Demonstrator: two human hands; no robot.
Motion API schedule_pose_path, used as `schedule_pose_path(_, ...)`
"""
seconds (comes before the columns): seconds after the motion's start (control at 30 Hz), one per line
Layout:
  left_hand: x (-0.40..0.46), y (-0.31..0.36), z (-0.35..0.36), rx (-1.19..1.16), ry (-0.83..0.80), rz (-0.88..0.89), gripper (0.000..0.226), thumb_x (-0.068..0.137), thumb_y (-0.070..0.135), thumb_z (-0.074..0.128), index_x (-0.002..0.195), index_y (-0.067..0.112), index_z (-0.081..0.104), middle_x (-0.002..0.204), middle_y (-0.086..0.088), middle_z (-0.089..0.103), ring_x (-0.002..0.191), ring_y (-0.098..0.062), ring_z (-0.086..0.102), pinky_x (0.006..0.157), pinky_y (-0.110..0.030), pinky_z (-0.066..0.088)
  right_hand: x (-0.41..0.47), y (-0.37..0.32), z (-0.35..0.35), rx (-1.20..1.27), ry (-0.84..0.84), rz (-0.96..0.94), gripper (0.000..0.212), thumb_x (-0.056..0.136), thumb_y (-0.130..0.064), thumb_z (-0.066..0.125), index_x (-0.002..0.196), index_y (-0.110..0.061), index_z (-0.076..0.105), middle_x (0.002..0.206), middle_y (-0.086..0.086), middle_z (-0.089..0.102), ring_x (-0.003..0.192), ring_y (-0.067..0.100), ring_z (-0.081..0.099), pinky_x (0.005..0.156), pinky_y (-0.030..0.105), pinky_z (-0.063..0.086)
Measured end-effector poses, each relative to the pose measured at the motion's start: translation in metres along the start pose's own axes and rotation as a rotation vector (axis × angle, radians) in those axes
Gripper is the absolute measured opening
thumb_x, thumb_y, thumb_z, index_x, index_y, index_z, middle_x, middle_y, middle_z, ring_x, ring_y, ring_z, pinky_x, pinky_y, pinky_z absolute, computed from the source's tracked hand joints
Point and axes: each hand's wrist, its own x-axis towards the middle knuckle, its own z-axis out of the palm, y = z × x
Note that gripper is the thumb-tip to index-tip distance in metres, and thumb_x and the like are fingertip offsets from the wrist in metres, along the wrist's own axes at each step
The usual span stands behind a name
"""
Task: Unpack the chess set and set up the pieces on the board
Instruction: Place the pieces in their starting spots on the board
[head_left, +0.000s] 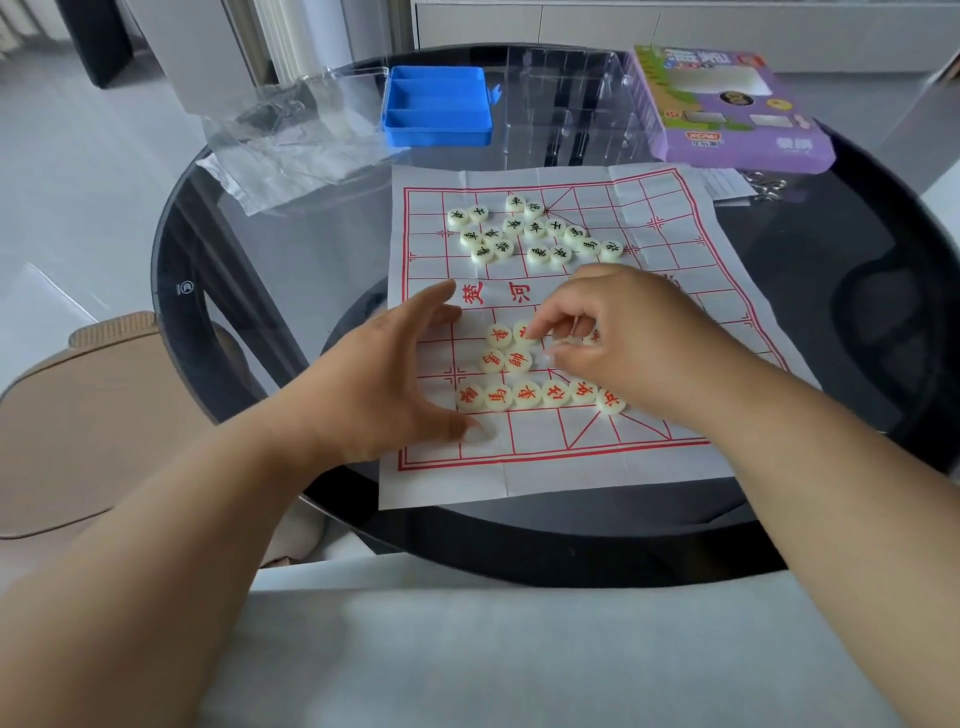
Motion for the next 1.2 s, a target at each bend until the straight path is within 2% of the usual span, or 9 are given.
schedule_pose_path(0.2,0.002,-0.002,0.001,0.019,0.010,0.014,0.109,0.065,0.038,0.082,0.148,0.038,0.011,0.142,0.021,0.035,0.114,0.002,0.040,0.078,-0.008,0.042,0.014,-0.008,0.005,-0.108,-0.138,-0.046,0.019,0.083,-0.023,0.070,0.101,-0.030,0.069,0.092,-0.010,0.059,0.084,0.007,0.054,0.067,0.011,0.036)
schedule_pose_path(0.4,0.004,-0.001,0.002,0.030,0.018,0.028,0.110,0.064,0.039,0.082,0.148,0.037,0.011,0.142,0.020,0.036,0.116,0.000,0.041,0.084,-0.014,0.043,0.016,-0.006,0.005,-0.119,-0.189,-0.048,0.023,0.084,-0.019,0.068,0.104,-0.028,0.068,0.091,-0.009,0.062,0.078,0.006,0.054,0.064,0.016,0.040)
schedule_pose_path(0.53,0.001,0.002,0.002,0.055,0.013,0.004,0.105,0.066,0.042,0.080,0.148,0.036,0.013,0.144,0.017,0.034,0.127,-0.008,0.040,0.095,-0.025,0.044,0.011,-0.005,0.000,-0.180,-0.135,-0.099,0.018,0.086,-0.022,0.066,0.104,-0.025,0.065,0.093,-0.012,0.055,0.086,0.004,0.047,0.076,0.019,0.036)
schedule_pose_path(0.63,-0.010,0.010,0.006,0.228,0.196,0.124,0.087,0.072,0.061,0.063,0.145,0.031,0.027,0.141,0.011,0.039,0.129,-0.014,0.032,0.105,-0.036,0.034,-0.011,-0.001,-0.018,-0.075,-0.050,-0.062,0.013,0.085,-0.026,0.066,0.097,-0.029,0.062,0.088,-0.018,0.050,0.081,-0.001,0.049,0.070,0.013,0.038)
schedule_pose_path(0.7,-0.019,0.021,0.014,0.351,0.309,0.284,0.066,0.077,0.059,0.051,0.136,0.029,0.047,0.123,0.008,0.051,0.113,-0.013,0.040,0.095,-0.034,0.039,-0.034,0.003,-0.025,-0.010,-0.045,-0.002,0.012,0.083,-0.027,0.068,0.092,-0.032,0.062,0.086,-0.018,0.051,0.078,0.000,0.053,0.066,0.011,0.040)
schedule_pose_path(0.83,-0.036,0.042,0.043,0.389,0.208,0.434,0.039,0.084,0.041,0.045,0.108,0.023,0.069,0.091,0.004,0.060,0.081,-0.017,0.059,0.070,-0.026,0.052,-0.066,0.006,-0.013,-0.011,-0.139,0.087,0.013,0.084,-0.029,0.068,0.096,-0.033,0.062,0.089,-0.016,0.053,0.077,-0.001,0.056,0.068,0.012,0.044)
schedule_pose_path(0.97,-0.042,0.051,0.063,0.440,0.107,0.441,0.031,0.087,0.036,0.041,0.100,0.023,0.067,0.076,0.005,0.053,0.067,-0.019,0.053,0.056,-0.032,0.050,-0.076,0.009,0.003,0.011,-0.082,0.151,0.016,0.084,-0.026,0.067,0.100,-0.029,0.064,0.088,-0.016,0.050,0.079,0.003,0.053,0.074,0.022,0.048)
schedule_pose_path(1.1,-0.048,0.055,0.071,0.498,0.142,0.384,0.034,0.084,0.039,0.039,0.101,0.026,0.065,0.075,0.006,0.049,0.064,-0.018,0.052,0.052,-0.028,0.046,-0.080,0.016,0.008,0.054,-0.030,0.165,0.020,0.082,-0.028,0.070,0.101,-0.029,0.065,0.082,-0.021,0.046,0.075,0.000,0.053,0.066,0.011,0.042)
schedule_pose_path(1.2,-0.052,0.059,0.076,0.540,0.180,0.323,0.042,0.080,0.042,0.038,0.103,0.026,0.069,0.075,0.006,0.053,0.065,-0.017,0.055,0.053,-0.029,0.047,-0.085,0.019,0.011,0.110,0.030,0.169,0.024,0.080,-0.024,0.073,0.102,-0.029,0.066,0.082,-0.023,0.046,0.085,-0.003,0.053,0.069,0.008,0.042)
